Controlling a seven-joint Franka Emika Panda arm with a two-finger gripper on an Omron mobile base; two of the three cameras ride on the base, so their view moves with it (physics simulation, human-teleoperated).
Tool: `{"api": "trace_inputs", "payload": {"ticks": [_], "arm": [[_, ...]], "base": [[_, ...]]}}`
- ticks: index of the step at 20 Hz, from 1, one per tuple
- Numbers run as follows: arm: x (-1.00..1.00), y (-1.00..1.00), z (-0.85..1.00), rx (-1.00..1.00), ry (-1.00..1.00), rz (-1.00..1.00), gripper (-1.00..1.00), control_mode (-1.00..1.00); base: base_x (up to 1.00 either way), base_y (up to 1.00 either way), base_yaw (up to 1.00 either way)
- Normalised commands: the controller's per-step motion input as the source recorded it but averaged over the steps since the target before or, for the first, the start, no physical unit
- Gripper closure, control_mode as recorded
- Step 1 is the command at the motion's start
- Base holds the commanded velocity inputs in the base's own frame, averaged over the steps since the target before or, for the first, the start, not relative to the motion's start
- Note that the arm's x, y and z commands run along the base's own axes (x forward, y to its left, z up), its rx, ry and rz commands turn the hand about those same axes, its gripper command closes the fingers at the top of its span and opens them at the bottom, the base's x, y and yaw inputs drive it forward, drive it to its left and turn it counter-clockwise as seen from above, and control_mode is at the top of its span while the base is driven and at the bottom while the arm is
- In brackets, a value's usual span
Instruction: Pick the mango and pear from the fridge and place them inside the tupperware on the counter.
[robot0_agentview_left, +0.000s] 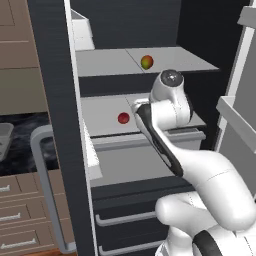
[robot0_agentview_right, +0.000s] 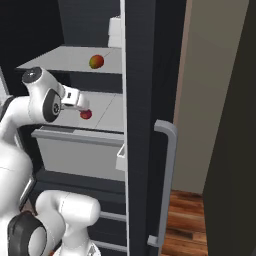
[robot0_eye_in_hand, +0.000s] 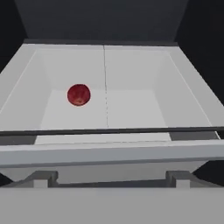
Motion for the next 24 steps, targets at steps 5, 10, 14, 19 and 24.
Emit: {"api": "trace_inputs", "payload": {"ticks": [5,10,14,19,24], "arm": [[0.38,-0.04,-0.10,0.00,0.10,-0.03,-1.00,-1.00],[0.57,0.04,-0.32,0.00,0.00,-0.04,-1.00,-1.00],[0.54,0.06,-0.44,0.00,0.00,0.00,-1.00,-1.00],[0.55,0.10,-0.40,0.00,0.00,0.00,-1.00,-1.00],[0.61,0.28,-0.28,0.00,0.07,0.00,-1.00,-1.00]], "base": [[0.00,0.00,0.00],[0.00,0.00,0.00],[0.00,0.00,0.00],[0.00,0.00,0.00],[0.00,0.00,0.00]]}}
